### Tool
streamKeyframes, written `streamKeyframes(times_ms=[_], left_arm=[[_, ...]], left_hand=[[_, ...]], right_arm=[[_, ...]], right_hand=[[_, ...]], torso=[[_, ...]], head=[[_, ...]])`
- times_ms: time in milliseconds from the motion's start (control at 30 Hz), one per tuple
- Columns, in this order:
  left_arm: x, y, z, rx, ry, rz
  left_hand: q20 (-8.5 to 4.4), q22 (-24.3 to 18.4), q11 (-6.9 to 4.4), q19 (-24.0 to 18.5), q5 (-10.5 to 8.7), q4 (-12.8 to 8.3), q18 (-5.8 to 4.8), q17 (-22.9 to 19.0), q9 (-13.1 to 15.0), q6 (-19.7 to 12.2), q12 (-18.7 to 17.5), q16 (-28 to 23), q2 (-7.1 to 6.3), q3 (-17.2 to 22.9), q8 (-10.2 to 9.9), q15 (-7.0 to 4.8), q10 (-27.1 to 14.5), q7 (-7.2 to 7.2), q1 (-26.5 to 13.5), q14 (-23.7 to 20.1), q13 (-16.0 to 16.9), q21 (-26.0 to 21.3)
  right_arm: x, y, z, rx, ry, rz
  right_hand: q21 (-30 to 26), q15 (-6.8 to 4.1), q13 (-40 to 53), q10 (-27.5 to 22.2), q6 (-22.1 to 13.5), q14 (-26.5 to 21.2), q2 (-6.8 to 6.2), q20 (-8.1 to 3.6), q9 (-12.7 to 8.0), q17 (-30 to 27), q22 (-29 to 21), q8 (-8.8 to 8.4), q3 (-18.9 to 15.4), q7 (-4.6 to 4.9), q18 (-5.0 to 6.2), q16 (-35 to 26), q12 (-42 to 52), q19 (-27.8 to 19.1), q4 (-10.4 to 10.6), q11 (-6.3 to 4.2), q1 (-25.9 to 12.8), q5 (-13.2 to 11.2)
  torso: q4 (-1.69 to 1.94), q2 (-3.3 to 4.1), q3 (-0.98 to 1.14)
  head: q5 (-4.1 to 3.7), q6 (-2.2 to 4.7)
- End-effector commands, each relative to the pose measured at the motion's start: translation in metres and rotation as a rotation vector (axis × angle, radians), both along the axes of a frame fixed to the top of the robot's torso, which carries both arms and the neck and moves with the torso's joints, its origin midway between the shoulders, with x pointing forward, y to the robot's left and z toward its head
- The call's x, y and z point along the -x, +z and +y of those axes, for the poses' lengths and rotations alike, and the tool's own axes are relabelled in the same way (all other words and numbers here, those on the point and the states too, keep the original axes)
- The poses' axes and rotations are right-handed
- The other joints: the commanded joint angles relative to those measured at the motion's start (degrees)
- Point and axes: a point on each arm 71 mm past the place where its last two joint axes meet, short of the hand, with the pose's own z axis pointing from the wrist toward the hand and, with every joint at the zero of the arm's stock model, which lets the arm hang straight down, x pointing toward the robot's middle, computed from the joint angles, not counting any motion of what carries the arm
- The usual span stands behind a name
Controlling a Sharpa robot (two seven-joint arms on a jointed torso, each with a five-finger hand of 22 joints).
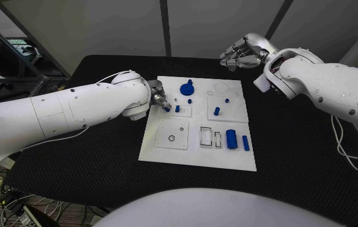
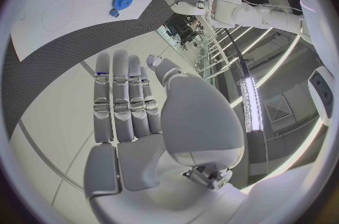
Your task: Assemble the parts on the task board
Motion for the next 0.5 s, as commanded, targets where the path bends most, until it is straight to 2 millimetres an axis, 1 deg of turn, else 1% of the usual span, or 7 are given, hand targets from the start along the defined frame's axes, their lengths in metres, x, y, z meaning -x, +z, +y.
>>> streamKeyframes(times_ms=[33,367,500], left_arm=[[0.0026,-0.0033,-0.0012,-0.023,-0.018,0.028],[0.0029,-0.0039,-0.0013,-0.028,-0.022,0.035],[0.0019,-0.0047,-0.0018,-0.023,-0.018,0.041]], left_hand=[[-0.41,0.5,-0.1,1.2,0.21,-4.7,-1.05,10.0,0.1,0.3,0.0,0.2,0.42,5.1,0.4,-0.46,0.3,-0.03,0.0,4.3,0.0,0.2],[-0.43,0.6,-0.13,1.2,0.2,-4.8,-1.06,10.0,0.2,0.3,-0.2,0.2,0.32,5.2,0.5,-0.49,0.2,-0.06,-0.1,4.3,-0.3,0.2],[-0.5,0.7,-0.25,1.2,-0.02,-4.3,-1.07,10.0,0.6,0.6,0.0,0.2,0.05,4.8,1.2,-0.57,0.5,-0.32,-1.6,4.3,-0.2,0.2]], right_arm=[[0.0003,0.0011,0.0011,0.0,0.008,-0.001],[0.0004,0.0011,0.0009,0.0,0.008,-0.001],[0.0005,0.0011,0.0009,0.0,0.008,-0.001]], right_hand=[[-0.2,0.02,0.1,-0.5,-0.3,0.2,0.05,0.14,0.0,-0.1,-0.1,-0.08,0.1,0.13,0.21,-0.3,0.3,-0.2,0.4,-0.04,-0.1,0.4],[-0.2,0.02,0.1,-0.5,-0.3,0.2,0.05,0.14,0.0,-0.1,-0.1,-0.08,0.1,0.13,0.21,-0.3,0.3,-0.2,0.4,-0.04,-0.1,0.4],[-0.2,0.02,0.1,-0.5,-0.3,0.2,0.05,0.14,0.0,-0.1,-0.1,-0.08,0.1,0.13,0.21,-0.3,0.3,-0.2,0.4,-0.04,-0.1,0.4]], torso=[[0.01,0.0,0.02],[0.0,0.0,0.0],[-0.03,0.02,0.01]], head=[[-0.01,-0.07],[0.01,-0.18],[0.04,-0.18]])
